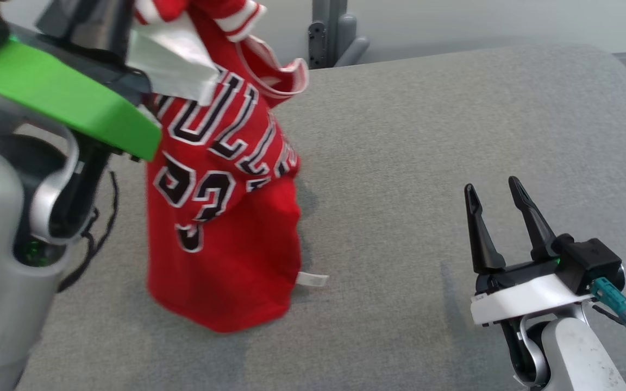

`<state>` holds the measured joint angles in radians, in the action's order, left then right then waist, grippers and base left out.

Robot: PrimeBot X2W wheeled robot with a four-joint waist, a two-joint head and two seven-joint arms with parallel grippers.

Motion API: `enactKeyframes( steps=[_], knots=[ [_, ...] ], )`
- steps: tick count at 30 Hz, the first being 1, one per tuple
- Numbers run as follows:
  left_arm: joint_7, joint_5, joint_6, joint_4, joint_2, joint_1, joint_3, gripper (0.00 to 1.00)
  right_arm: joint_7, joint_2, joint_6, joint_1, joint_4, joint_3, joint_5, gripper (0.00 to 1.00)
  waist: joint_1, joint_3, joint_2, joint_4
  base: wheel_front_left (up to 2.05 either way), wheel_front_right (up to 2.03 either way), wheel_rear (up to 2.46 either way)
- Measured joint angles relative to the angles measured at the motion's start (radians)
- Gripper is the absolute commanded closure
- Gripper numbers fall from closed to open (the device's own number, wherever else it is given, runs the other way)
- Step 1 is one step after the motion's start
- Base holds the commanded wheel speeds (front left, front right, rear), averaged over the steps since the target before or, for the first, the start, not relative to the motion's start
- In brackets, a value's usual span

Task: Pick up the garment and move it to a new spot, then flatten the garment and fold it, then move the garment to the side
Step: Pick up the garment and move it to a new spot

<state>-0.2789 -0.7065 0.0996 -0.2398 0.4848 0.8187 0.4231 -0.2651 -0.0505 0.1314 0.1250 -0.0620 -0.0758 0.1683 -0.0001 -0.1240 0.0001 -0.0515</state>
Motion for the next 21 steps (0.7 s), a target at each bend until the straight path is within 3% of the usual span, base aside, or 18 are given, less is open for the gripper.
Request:
enactKeyframes(
  steps=[6, 11, 17, 21],
  knots=[
    [0.014, -0.012, 0.035, 0.03, -0.133, -0.06, 0.1, 1.0, 0.0, 0.0, 0.0, 0.006, 0.009, 0.005, 0.022, 0.0, 0.0, -0.008, 0.0, -0.122, 0.0, 0.0, 0.0],
    [0.083, -0.031, 0.046, 0.232, -0.213, -0.139, 0.144, 1.0, 0.0, -0.001, 0.0, 0.0, 0.01, 0.007, 0.024, 0.0, 0.0, -0.019, 0.0, -0.213, 0.0, 0.0, 0.0],
    [0.205, -0.056, -0.053, 0.554, -0.279, -0.226, 0.192, 1.0, 0.0, 0.0, 0.0, -0.002, 0.013, -0.003, 0.034, 0.0, 0.0001, -0.038, 0.0, -0.296, 0.0, 0.0, 0.0],
    [0.288, -0.069, -0.11, 0.755, -0.327, -0.248, 0.2, 1.0, 0.0, 0.0, 0.0, -0.002, 0.009, -0.003, 0.034, 0.0, 0.0, -0.061, 0.0, -0.316, 0.0, 0.0, 0.0]
  ],
)
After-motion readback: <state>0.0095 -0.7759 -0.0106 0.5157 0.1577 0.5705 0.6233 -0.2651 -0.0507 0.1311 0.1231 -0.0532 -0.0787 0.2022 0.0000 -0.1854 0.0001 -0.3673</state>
